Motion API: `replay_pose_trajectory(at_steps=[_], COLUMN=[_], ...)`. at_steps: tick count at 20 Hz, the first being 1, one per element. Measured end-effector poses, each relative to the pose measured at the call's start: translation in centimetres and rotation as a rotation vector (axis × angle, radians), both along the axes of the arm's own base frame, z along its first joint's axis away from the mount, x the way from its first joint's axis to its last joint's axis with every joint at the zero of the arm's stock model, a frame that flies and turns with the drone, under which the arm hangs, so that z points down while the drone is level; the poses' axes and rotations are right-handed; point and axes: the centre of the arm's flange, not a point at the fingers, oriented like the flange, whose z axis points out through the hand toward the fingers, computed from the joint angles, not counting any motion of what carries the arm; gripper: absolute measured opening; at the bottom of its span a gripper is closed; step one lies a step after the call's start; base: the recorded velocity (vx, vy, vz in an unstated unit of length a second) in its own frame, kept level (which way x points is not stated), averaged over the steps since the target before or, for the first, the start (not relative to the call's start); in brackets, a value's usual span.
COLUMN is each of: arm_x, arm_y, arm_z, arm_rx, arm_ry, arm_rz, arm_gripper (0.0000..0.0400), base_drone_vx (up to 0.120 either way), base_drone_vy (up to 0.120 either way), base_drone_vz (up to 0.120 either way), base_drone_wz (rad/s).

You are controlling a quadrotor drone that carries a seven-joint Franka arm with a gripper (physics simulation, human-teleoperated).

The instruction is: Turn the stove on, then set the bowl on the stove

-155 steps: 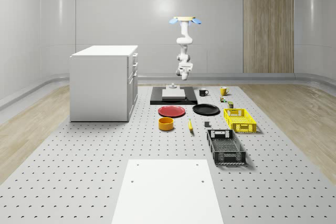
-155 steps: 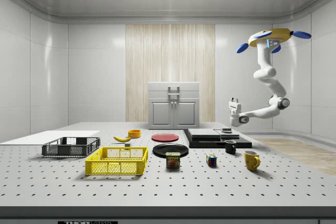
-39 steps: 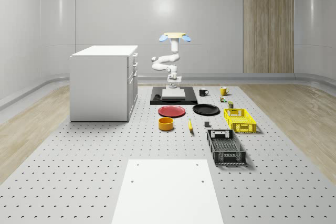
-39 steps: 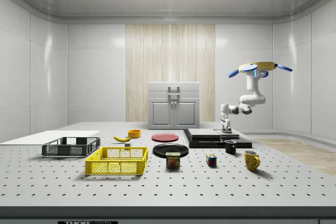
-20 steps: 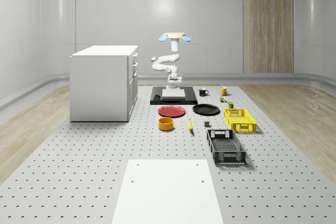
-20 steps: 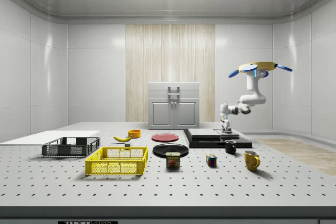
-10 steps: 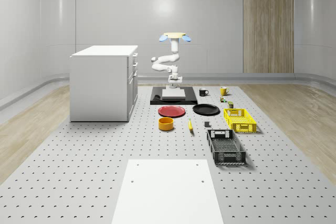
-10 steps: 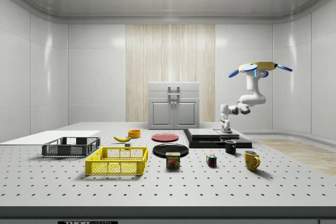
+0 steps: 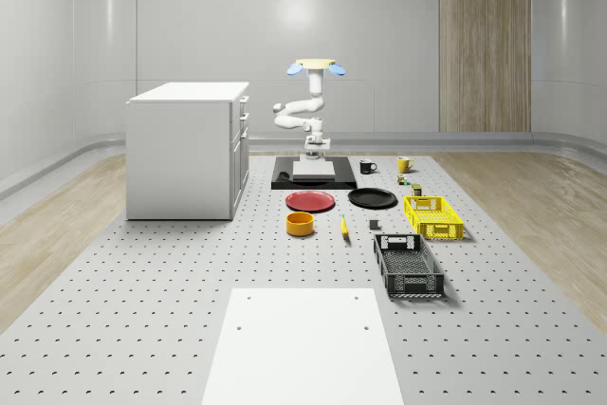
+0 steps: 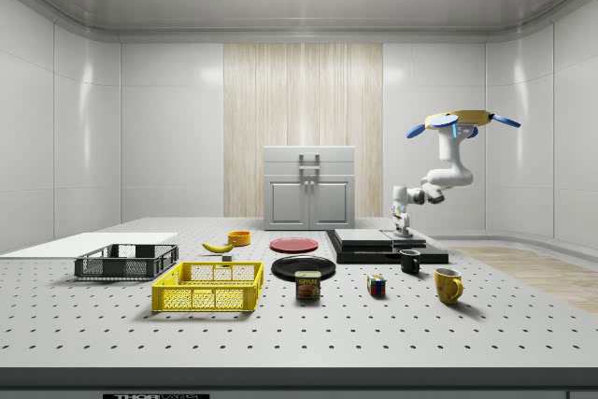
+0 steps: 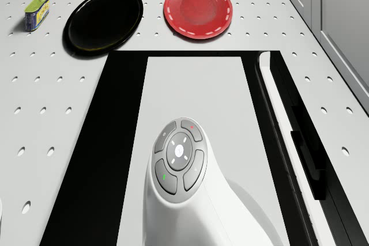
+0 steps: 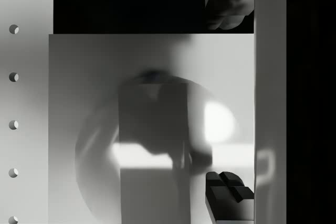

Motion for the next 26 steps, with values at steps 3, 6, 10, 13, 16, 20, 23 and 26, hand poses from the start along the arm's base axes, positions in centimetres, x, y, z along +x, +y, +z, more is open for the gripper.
replay_pose_trajectory(at_steps=[3,6,10,13,16,20,23,26], arm_x=[0.0,0.0,0.7,1.1,1.2,1.3,1.4,1.4], arm_y=[0.0,0.0,-0.1,-0.1,-0.1,-0.1,-0.1,-0.1], arm_z=[0.0,0.0,0.0,0.0,0.0,0.0,0.0,0.0], arm_rx=[0.0,0.0,0.0,0.0,0.0,0.0,0.0,0.0], arm_ry=[0.0,0.0,0.0,0.0,0.0,0.0,0.0,0.0], arm_rz=[0.001,0.001,0.001,0.001,0.002,0.002,0.002,0.002], arm_gripper=[0.04,0.04,0.04,0.04,0.04,0.04,0.04,0.04], base_drone_vx=[0.0,0.0,0.0,0.0,0.053,0.12,0.12,0.12], base_drone_vy=[0.0,0.0,0.0,0.0,-0.027,-0.12,-0.04,0.0], base_drone_vz=[0.0,0.0,0.04,0.12,0.12,0.1,0.0,0.0], base_drone_wz=[0.0,0.0,0.0,0.0,0.0,0.0,0.0,0.0])
